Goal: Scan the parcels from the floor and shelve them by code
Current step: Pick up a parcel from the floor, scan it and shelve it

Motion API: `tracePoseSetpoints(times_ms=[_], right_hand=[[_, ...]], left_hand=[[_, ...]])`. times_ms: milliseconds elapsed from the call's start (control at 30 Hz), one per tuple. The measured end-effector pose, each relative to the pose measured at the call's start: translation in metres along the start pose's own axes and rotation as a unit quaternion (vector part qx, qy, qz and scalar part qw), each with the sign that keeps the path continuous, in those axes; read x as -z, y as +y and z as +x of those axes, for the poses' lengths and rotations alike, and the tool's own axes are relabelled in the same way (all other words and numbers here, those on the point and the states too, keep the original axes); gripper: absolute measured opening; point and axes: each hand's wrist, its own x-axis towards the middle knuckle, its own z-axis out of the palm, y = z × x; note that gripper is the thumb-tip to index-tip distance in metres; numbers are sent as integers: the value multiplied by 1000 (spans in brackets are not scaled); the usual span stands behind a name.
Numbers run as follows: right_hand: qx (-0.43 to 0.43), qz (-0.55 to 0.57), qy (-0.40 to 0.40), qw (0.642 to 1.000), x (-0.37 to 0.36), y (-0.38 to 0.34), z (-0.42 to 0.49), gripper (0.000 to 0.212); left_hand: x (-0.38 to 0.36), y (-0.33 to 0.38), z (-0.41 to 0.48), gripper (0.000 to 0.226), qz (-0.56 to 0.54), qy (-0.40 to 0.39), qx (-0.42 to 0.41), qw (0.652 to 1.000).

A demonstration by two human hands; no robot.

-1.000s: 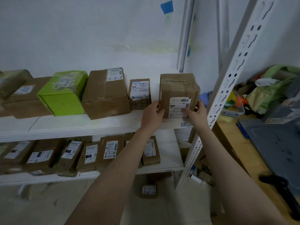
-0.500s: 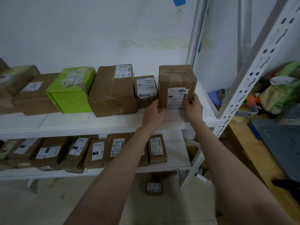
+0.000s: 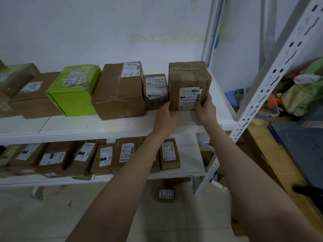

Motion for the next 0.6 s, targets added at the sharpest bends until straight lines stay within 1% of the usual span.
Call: tracePoseSetpoints(times_ms=[100, 200, 300, 333, 400, 467, 533, 600], right_hand=[[8, 4, 9, 1000, -4, 4, -6, 35], [35, 30, 70, 997, -14, 11, -22, 31], [49, 36, 157, 986, -23, 22, -48, 48], [55, 31, 186, 980, -25, 27, -58, 49], [81, 14, 225, 971, -28, 40, -77, 42], [95, 7, 232, 968, -30, 58, -94, 34], [65, -3, 228, 971, -32, 83, -108, 30], [17, -13, 221, 975, -32, 111, -124, 30]], left_hand=[[0, 0, -7, 52, 12, 18, 7, 1000], [0, -3, -19, 44, 13, 57, 2, 998], [2, -10, -34, 27, -1, 93, -23, 995], [2, -15, -39, 22, -8, 97, -26, 995], [3, -25, -52, 17, -20, 91, -34, 995], [0, -34, -66, 14, -12, 82, -38, 996], [-9, -47, -80, 13, 2, 54, -24, 998], [-27, -67, -94, 11, 14, -6, 16, 1000]])
